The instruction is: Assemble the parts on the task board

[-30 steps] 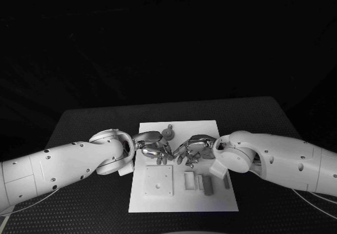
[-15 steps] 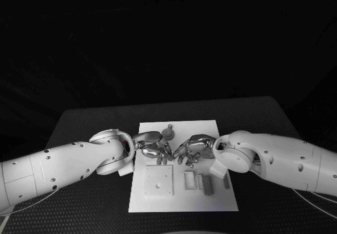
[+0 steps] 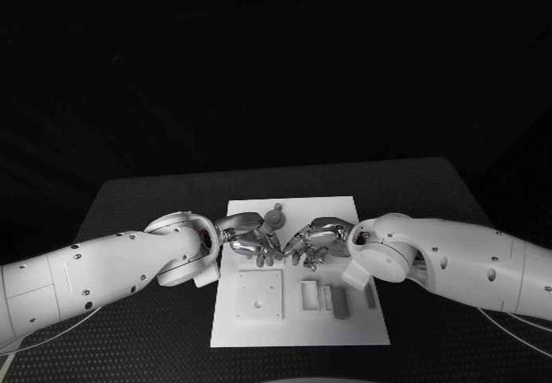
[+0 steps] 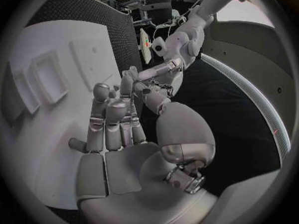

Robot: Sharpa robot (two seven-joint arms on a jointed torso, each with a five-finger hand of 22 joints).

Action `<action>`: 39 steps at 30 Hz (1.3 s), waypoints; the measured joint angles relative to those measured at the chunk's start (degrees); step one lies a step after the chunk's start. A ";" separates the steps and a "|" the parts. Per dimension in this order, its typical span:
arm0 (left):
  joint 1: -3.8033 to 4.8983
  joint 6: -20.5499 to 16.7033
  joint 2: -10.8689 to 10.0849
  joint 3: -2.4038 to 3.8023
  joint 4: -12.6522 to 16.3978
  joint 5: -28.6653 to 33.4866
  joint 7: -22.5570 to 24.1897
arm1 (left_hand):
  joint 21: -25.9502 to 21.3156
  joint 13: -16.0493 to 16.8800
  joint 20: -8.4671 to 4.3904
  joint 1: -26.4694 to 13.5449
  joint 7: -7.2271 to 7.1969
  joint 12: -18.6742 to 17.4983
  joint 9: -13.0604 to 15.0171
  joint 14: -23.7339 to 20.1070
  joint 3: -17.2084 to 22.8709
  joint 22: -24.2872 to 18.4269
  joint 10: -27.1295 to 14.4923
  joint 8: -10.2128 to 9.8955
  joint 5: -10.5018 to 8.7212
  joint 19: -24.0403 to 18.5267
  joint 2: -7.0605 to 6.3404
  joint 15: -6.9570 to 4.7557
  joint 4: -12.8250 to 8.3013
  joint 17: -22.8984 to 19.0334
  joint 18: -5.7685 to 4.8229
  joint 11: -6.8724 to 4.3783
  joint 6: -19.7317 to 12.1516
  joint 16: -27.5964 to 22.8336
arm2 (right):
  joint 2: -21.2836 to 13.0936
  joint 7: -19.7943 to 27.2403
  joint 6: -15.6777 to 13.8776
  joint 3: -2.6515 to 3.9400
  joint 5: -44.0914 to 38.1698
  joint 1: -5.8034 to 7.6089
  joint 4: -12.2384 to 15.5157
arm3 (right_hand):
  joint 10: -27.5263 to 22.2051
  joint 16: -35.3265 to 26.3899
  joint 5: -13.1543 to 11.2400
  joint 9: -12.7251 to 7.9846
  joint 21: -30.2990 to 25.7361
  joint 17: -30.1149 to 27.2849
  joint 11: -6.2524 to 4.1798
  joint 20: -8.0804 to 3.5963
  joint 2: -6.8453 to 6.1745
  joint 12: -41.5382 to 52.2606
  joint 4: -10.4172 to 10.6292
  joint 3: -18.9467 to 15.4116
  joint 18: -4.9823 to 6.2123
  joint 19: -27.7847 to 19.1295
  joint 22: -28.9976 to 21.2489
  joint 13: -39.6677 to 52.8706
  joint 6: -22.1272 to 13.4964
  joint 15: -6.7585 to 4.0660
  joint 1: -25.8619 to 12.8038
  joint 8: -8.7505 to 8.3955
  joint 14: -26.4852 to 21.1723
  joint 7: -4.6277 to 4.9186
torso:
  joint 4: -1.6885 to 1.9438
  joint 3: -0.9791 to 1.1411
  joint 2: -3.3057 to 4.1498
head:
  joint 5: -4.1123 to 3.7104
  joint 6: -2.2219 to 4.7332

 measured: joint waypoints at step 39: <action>0.07 -11.39 -1.37 -0.83 -1.07 20.09 1.36 | -0.88 -4.74 3.65 8.52 1.39 -0.40 -0.81 -5.96 -6.12 -3.76 -12.28 -1.61 -0.17 -6.16 -9.13 3.34 -1.73 -1.74 0.01 4.11 -5.25 -6.54 | -1.23 7.59 -1.69 -0.02 3.60 -0.09 -2.43 | 0.18 -0.22 -0.06 0.00 0.00 0.04 -0.19 0.01 0.20 0.22 -0.16 -0.16 -0.19 -0.01 0.00 1.54 0.08 -0.15 0.21 0.22 0.19 -0.12 | 0.04 0.04 0.02 | -0.36 0.70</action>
